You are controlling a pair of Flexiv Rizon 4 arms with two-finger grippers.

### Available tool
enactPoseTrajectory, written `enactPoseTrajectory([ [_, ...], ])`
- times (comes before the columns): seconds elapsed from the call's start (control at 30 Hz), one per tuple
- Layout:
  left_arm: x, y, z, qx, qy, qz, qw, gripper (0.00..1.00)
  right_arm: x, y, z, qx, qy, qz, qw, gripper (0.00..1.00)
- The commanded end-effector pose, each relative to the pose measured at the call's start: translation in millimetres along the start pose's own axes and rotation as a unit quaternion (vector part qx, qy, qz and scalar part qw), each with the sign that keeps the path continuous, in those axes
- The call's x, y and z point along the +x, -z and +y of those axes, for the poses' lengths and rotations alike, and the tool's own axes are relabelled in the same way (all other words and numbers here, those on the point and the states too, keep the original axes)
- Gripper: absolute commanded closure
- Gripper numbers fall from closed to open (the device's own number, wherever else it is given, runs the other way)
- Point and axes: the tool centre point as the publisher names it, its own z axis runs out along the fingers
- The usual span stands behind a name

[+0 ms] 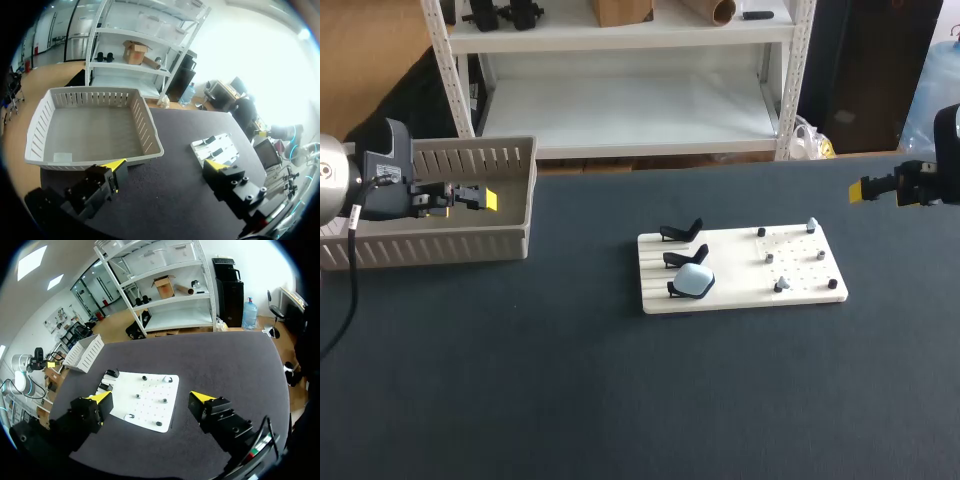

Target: Pick up each earbud case from the left stands, insert the matching earbuds, close the lid, and place the case in the box.

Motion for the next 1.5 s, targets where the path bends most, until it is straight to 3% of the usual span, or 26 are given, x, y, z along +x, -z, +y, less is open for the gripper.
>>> enactPoseTrajectory([
  [0.03,-1.8,-0.3,-0.6,-0.002,0.000,0.003,1.000,0.00,-0.3,-0.8,-1.5,-0.003,0.001,0.000,1.000,0.00],
  [1.0,-1.8,-0.3,-0.6,-0.002,0.000,0.003,1.000,0.00,-0.3,-0.8,-1.5,-0.003,0.001,0.000,1.000,0.00],
  [1.07,-3.8,2.1,-5.8,0.015,-0.011,0.004,1.000,0.00,-0.3,-0.8,-1.5,-0.003,0.001,0.000,1.000,0.00],
  [1.13,-9.2,3.7,-12.7,0.027,-0.039,0.000,0.999,0.00,-0.3,-0.8,-1.5,-0.003,0.001,0.000,1.000,0.00],
  [1.23,-20.1,4.1,-29.7,0.078,-0.072,0.000,0.994,0.00,-0.3,-0.8,-1.5,-0.003,0.001,0.000,1.000,0.00],
  [1.3,-26.5,1.6,-44.7,0.115,-0.116,0.011,0.986,0.00,-0.3,-0.8,-1.5,-0.003,0.001,0.000,1.000,0.00],
  [1.4,-33.3,-8.0,-62.1,0.130,-0.172,0.023,0.976,0.00,-0.3,-0.8,-1.5,-0.003,0.001,0.000,1.000,0.00],
  [1.5,-39.8,-22.1,-80.8,0.140,-0.250,0.017,0.958,0.00,-0.3,-0.8,-1.5,-0.003,0.001,0.000,1.000,0.00],
])
